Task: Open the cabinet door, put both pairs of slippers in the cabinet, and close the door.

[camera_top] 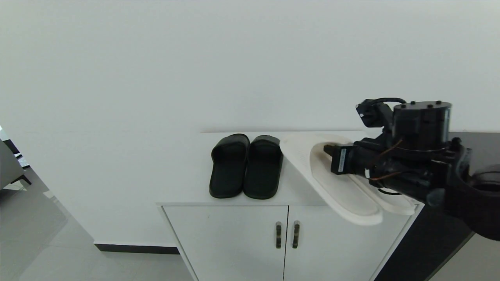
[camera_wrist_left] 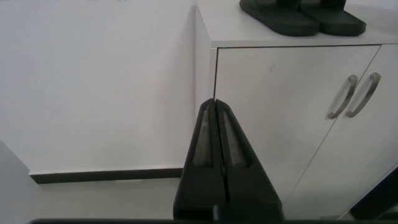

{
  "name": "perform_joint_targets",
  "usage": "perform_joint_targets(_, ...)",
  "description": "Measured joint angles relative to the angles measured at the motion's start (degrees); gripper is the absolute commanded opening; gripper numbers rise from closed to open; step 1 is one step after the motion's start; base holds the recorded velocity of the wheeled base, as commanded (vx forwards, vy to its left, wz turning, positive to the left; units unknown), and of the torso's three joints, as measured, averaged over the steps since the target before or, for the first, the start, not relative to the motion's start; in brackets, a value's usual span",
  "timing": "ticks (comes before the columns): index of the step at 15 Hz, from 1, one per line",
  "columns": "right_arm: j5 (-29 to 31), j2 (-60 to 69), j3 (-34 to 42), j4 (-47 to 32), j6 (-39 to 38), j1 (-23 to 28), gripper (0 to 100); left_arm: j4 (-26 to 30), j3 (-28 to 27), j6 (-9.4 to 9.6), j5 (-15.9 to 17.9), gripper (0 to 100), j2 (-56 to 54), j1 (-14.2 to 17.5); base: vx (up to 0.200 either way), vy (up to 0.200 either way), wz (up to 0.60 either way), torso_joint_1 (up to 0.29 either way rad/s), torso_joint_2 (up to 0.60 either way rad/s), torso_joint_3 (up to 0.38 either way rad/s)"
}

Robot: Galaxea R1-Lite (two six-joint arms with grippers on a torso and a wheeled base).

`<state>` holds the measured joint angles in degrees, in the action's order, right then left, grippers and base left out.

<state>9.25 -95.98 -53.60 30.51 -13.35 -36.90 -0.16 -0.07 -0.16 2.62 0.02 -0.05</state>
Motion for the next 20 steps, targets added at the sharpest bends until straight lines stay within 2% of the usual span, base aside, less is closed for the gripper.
perform_joint_targets(2, -9.3, 6.4, 5.9, -0.1, -0.1, -2.1, 0, 0.0, 0.0, 0.0, 0.0, 0, 0.0, 0.0, 0.0, 0.0, 0.0, 0.0, 0.0, 0.0)
perform_joint_targets(5, -16.3, 11.9, 11.3, -0.2, -0.1, -4.9, 0, 0.0, 0.0, 0.02, 0.0, 0, 0.0, 0.0, 0.0, 0.0, 0.0, 0.0, 0.0, 0.0)
perform_joint_targets(6, -16.7, 12.8, 12.1, -0.1, -0.1, -5.5, 0, 0.0, 0.0, 0.0, 0.0, 0, 0.0, 0.0, 0.0, 0.0, 0.0, 0.0, 0.0, 0.0)
perform_joint_targets(15, -17.0, 13.8, 14.1, 0.0, -0.1, -7.3, 0, 0.0, 0.0, -0.13, 0.0, 0, 0.0, 0.0, -0.2, 0.0, 0.0, 0.0, 0.0, 0.003)
perform_joint_targets(20, -18.6, 14.1, 16.9, 0.9, -0.2, -7.4, 0, 0.0, 0.0, -0.13, 0.0, 0, 0.0, 0.0, 0.0, 0.0, 0.0, 0.0, 0.0, 0.0)
